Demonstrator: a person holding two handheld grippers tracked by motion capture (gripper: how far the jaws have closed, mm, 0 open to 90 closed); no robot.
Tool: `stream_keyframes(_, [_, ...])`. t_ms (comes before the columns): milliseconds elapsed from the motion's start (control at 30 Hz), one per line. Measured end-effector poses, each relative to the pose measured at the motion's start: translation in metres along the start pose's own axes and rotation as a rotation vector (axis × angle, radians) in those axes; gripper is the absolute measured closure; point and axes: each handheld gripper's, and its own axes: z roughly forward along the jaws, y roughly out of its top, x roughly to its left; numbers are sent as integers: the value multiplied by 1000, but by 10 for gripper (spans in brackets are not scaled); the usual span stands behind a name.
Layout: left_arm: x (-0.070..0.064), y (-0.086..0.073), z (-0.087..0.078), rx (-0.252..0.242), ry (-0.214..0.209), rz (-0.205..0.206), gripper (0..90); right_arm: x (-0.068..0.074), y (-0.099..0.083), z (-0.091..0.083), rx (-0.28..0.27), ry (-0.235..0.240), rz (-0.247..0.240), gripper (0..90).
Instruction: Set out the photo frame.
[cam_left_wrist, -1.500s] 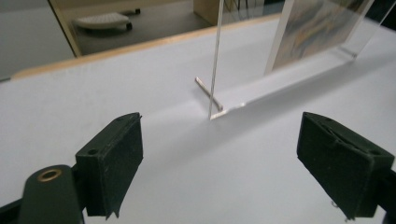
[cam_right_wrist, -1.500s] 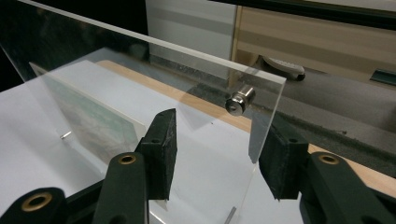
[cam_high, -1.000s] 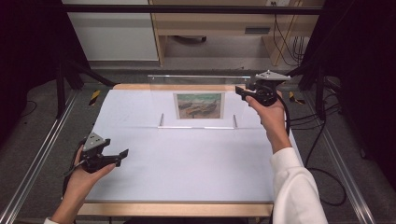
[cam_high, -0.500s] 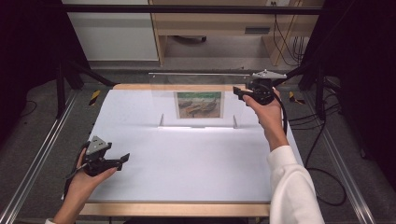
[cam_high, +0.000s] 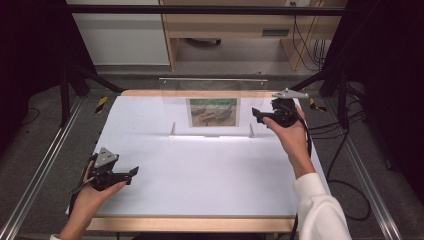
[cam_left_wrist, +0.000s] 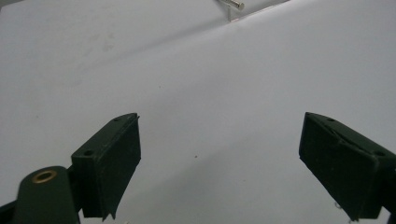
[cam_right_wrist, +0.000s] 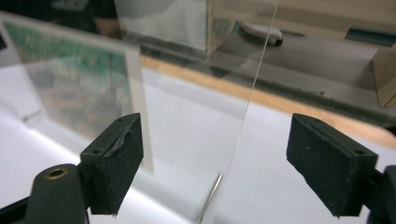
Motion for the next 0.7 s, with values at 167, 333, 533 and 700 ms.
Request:
stream_keyframes(167, [-1, -2, 1, -7, 30, 7, 121, 12, -35, -11, 42, -5, 0, 140])
stream_keyframes(333, [0, -7, 5, 0, 50, -4, 120, 22, -71, -20, 80, -2, -14, 121])
stream_keyframes(533, [4, -11, 6, 1, 71, -25, 120, 26, -99, -29, 104, -2, -24, 108])
stream_keyframes(700, [6, -13, 6, 14, 79, -34, 112, 28, -119, -37, 153, -4, -7, 90])
